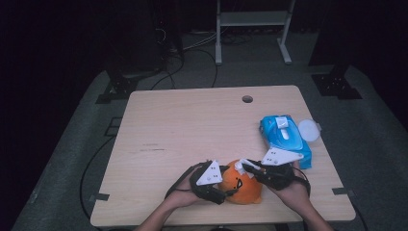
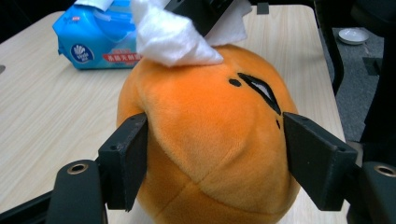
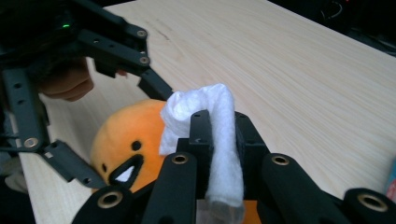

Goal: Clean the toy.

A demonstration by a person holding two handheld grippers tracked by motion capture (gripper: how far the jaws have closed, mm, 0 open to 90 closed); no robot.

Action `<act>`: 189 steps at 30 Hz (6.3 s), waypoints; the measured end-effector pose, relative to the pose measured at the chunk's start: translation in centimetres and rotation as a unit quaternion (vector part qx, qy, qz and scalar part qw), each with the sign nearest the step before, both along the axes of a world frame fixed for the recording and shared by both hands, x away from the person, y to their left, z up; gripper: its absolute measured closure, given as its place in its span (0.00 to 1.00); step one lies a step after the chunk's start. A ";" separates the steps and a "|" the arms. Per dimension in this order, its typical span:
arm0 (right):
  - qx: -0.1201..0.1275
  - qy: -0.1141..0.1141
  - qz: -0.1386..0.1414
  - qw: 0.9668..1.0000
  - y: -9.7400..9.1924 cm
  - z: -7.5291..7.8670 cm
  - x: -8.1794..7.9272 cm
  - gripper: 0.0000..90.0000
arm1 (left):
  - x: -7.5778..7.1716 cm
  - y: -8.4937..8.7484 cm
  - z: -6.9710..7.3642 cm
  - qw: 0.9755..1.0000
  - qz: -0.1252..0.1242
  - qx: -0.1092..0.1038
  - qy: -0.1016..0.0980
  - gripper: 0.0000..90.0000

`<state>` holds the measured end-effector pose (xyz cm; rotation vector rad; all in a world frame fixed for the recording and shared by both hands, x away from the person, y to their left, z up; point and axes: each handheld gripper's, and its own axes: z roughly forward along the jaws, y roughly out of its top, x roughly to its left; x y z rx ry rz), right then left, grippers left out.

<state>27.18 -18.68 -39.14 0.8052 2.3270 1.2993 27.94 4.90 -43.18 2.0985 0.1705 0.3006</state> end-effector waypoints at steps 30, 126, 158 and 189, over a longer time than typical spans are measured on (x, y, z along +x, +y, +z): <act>0.015 0.006 0.044 0.999 0.7 0.0 -0.6 0.88 | 0.8 0.8 -0.2 0.999 0.034 -0.009 0.007 0.29; -0.017 0.016 -0.001 1.000 -0.3 -0.7 -0.1 0.88 | 1.6 1.7 -0.4 0.998 0.017 -0.028 0.045 0.35; -0.005 0.013 0.022 1.000 1.4 -0.6 0.8 0.88 | 1.1 0.5 -0.2 0.999 0.008 -0.017 0.044 0.27; -0.021 0.013 0.043 0.999 -0.3 -0.9 -0.6 0.88 | 3.9 1.3 -1.0 0.976 0.018 -0.029 0.216 0.27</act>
